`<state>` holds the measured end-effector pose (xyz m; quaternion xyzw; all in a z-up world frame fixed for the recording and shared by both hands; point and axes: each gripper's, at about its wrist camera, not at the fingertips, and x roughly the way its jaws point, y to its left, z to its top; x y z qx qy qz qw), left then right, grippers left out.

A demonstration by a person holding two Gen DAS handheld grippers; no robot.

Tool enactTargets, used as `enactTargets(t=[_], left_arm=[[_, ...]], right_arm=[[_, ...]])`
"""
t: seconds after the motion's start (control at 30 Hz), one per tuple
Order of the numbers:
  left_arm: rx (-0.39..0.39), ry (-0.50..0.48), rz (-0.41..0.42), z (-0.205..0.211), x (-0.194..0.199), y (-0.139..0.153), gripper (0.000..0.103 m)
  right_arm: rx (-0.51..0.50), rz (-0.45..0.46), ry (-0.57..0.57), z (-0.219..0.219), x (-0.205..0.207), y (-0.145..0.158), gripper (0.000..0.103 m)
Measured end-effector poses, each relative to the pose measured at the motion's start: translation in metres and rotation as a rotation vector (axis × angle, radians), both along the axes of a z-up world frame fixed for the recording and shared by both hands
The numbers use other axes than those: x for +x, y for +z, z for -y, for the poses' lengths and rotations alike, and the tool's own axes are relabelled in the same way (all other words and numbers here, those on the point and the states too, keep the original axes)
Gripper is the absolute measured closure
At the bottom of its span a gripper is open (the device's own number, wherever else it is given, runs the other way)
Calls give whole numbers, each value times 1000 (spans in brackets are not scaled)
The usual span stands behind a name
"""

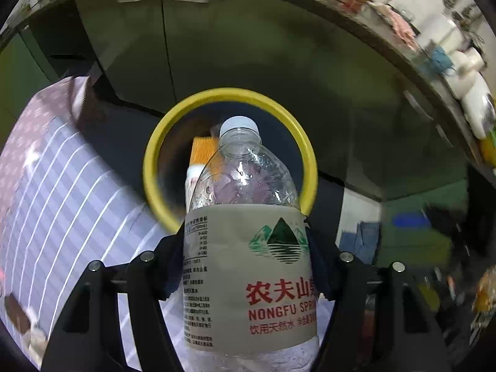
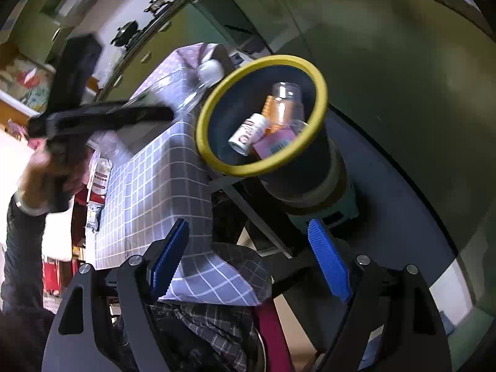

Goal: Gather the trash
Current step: 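Carry the water bottle over the bin and open the left gripper, then grasp the white-and-red milk carton with the right gripper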

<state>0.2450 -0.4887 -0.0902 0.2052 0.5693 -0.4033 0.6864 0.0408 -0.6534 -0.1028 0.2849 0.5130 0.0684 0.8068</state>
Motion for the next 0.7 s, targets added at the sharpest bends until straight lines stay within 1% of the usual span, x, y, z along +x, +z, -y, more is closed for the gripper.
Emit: enactTargets(t=[0.1,0.2,0.33,0.4,0.5,0.57,0.63,0.7], left_arm=[[-27,57,26,19,19,-14,26],[-42,75,40,21,24,-14,25],[-55,72,31,0,14,1,25],[-78,74,24,-22,4,15,25],[-128,91,19,-66,-12,37,25],[-144,90,50,-91,-24,49,24],[-171,102,99,-125,-39,65,24],[-197,126,126,-163,-52,76,23]], right_arm=[[13,-12,-20,7,-6,-5,25],[20,-12,-22,9,-8,-7,25],[21,-2,-9,6,-10,-6,25],[18,5,0,3,-10,-4,25],[7,9,9,0,-8,-1,24],[-8,9,22,-7,-6,3,24],[-24,12,46,-16,-1,9,24],[-47,19,84,-31,9,16,24]])
